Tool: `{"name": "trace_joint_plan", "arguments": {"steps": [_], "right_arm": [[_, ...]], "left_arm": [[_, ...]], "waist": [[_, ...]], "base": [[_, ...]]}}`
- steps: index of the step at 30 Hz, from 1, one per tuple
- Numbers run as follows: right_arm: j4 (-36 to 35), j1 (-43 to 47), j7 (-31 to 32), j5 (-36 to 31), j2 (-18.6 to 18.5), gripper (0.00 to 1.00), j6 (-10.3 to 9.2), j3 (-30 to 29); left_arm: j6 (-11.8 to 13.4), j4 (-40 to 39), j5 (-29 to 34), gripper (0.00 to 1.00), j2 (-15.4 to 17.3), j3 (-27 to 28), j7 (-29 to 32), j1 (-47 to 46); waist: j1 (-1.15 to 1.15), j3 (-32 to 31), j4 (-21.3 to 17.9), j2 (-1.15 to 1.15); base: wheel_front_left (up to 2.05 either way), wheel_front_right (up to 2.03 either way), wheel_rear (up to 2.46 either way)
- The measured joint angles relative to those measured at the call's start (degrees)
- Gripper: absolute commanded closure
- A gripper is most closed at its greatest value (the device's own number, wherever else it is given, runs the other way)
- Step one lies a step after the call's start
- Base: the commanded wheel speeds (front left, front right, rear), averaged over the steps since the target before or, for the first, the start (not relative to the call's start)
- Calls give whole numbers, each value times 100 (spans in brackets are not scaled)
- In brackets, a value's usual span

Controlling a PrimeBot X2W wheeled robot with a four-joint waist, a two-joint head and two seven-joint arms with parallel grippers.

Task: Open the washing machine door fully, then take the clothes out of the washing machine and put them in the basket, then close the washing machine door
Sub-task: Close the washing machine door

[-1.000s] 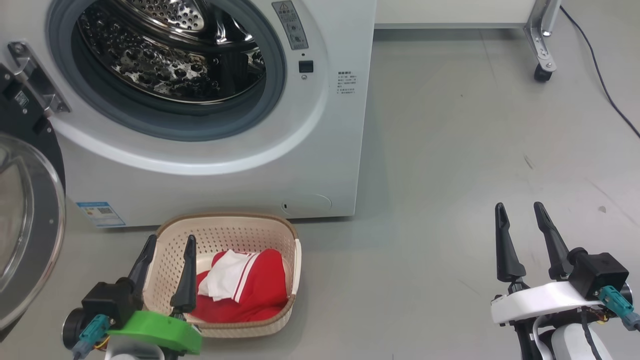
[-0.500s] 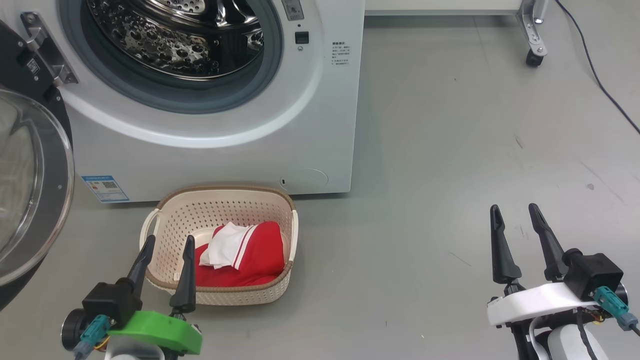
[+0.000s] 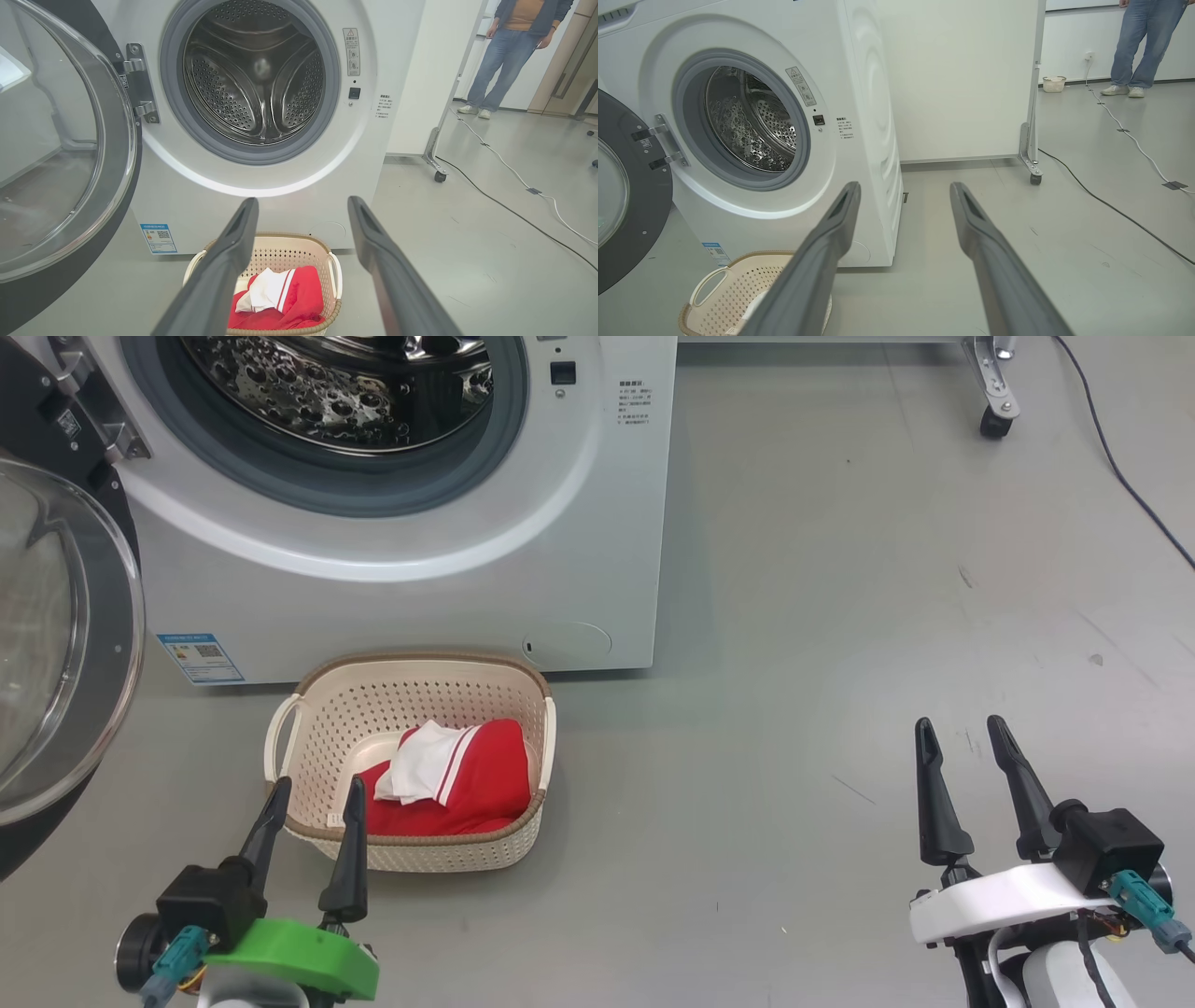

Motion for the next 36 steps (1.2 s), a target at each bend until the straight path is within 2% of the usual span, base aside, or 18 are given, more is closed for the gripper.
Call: {"name": "trace_joint_plan", "arguments": {"steps": [36], "right_arm": [[1, -2, 0, 4, 7, 0, 0, -32]], "left_arm": [[25, 1, 56, 0, 1, -69, 1, -1]], "waist": [[0, 39, 27, 0]], "base": [[-2, 2, 0]]}}
